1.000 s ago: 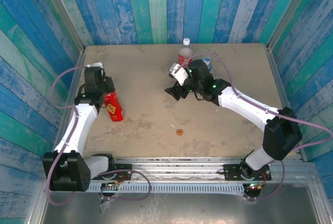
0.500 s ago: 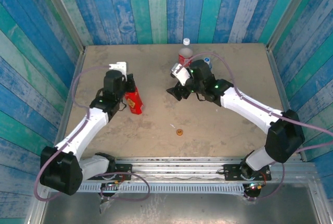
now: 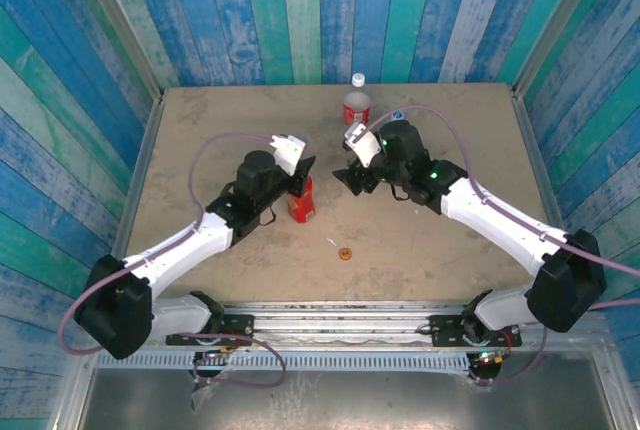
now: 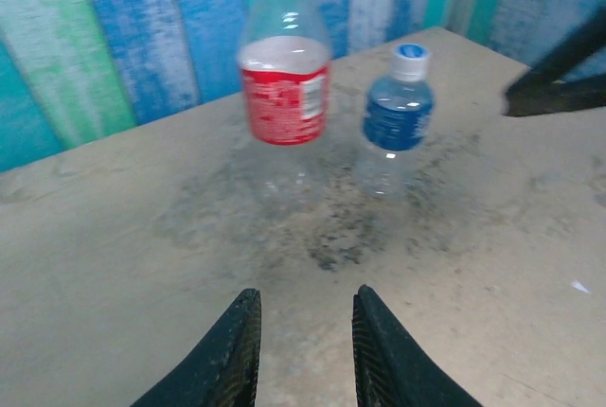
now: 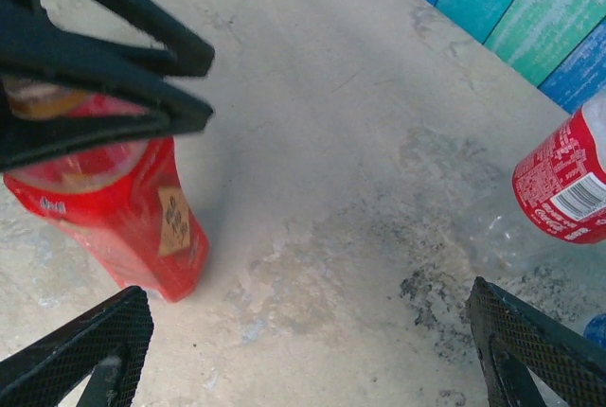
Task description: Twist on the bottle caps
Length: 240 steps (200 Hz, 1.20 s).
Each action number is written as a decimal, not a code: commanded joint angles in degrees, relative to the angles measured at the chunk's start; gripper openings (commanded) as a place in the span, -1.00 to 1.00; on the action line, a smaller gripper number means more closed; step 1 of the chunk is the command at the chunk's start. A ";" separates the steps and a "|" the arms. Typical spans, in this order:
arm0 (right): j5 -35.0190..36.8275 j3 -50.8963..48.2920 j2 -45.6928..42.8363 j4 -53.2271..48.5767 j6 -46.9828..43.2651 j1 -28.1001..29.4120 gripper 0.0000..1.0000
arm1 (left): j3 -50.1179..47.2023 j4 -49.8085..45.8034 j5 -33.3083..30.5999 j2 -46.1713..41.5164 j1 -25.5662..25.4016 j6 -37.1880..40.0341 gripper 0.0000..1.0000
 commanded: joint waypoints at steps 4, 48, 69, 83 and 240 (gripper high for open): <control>1.54 -0.84 -1.27 -1.67 1.16 -0.12 0.78 | -1.50 4.84 7.98 1.58 -0.55 4.12 -0.75; 0.94 0.18 -0.97 -2.30 1.44 -0.15 0.77 | -5.09 9.72 9.78 1.59 -0.57 4.09 -0.66; 0.75 0.52 -0.89 -2.73 1.75 -0.13 0.77 | -5.11 9.04 10.42 3.78 -0.61 4.14 -0.53; 0.27 0.52 -1.02 -2.90 1.86 -0.11 0.77 | -5.04 9.02 10.16 3.98 -0.57 3.48 -0.41; -1.13 -0.08 -1.37 -3.31 3.54 -0.11 0.77 | -14.31 21.60 10.79 -4.83 4.05 4.07 0.88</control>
